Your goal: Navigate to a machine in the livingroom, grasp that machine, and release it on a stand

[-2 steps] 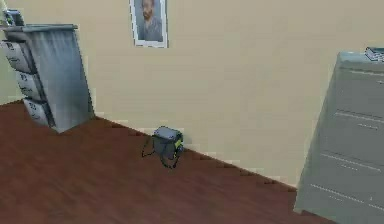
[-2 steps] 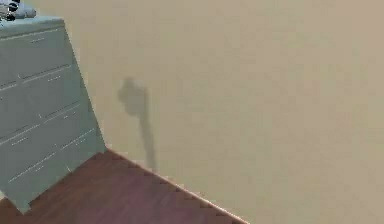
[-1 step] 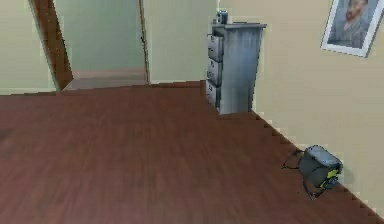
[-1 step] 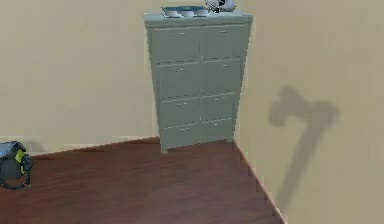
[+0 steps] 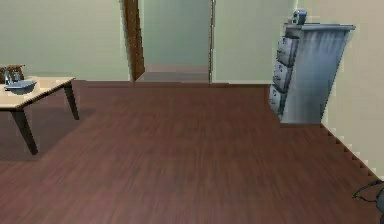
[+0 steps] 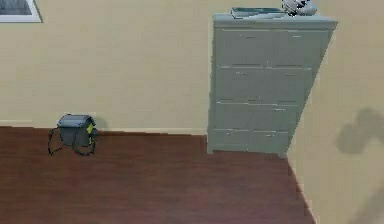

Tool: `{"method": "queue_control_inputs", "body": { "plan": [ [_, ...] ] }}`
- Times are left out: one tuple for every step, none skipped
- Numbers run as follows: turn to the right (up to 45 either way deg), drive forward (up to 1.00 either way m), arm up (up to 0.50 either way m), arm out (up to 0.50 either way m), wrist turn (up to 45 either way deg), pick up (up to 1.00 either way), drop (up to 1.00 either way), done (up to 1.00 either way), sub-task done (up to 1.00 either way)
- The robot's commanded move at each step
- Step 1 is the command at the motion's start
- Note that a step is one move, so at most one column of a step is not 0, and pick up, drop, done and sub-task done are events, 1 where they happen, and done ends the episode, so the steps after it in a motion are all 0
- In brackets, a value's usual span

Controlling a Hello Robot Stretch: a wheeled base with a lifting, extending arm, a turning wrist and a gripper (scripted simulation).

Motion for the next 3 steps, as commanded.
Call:
{"method": "queue_control_inputs", "body": {
  "plan": [
    [0.0,1.0,0.0,0.0,0.0,0.0,0.0,0.0,0.0],
    [-3.0,0.0,0.0,0.0,0.0,0.0,0.0,0.0,0.0],
    [0.0,1.0,0.0,0.0,0.0,0.0,0.0,0.0,0.0]
  ]
}}
